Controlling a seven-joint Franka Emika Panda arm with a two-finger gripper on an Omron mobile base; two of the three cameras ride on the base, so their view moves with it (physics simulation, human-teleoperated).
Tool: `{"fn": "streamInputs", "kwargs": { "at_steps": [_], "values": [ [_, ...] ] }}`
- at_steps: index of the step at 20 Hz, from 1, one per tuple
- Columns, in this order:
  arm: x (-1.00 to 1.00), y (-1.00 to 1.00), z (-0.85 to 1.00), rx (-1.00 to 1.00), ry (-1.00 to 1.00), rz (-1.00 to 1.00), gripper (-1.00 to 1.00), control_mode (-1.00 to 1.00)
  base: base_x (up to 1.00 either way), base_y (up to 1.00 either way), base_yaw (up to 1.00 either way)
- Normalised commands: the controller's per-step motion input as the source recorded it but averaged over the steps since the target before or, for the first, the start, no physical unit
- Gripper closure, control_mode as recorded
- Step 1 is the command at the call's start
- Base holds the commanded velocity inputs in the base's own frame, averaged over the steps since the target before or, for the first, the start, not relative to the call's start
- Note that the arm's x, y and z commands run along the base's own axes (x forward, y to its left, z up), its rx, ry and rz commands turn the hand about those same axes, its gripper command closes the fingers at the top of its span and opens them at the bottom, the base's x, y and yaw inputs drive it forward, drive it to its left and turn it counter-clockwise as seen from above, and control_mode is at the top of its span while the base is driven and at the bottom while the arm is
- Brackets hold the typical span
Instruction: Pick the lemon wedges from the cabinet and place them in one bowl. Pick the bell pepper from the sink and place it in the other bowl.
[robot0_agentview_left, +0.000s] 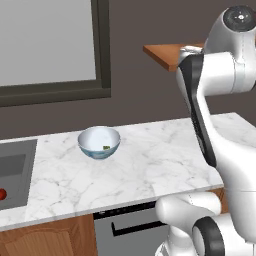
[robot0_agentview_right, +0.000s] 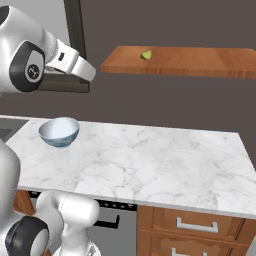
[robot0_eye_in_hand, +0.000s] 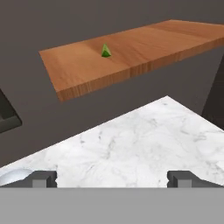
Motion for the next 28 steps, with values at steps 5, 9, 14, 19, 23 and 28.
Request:
{"fn": "streamInputs", "kwargs": {
  "at_steps": [5,9,14,19,23,28],
  "values": [
    [0.13,-0.09,-0.05,-0.09,-0.05,0.00,-1.00,-1.00,0.00,0.00,0.00],
    [0.34,-0.25,-0.05,-0.02,-0.02,0.00,-1.00,-1.00,0.00,0.00,0.00],
    [0.27,-0.25,0.12,0.00,0.00,0.00,-1.00,-1.00,0.00,0.00,0.00],
    [0.39,-0.29,0.06,0.01,0.01,0.02,-1.00,-1.00,0.00,0.00,0.00],
    [0.44,-0.23,0.00,0.00,-0.01,0.05,-1.00,-1.00,0.00,0.00,0.00],
    [0.51,-0.22,-0.07,0.00,-0.01,0.05,-1.00,-1.00,0.00,0.00,0.00]
  ]
}}
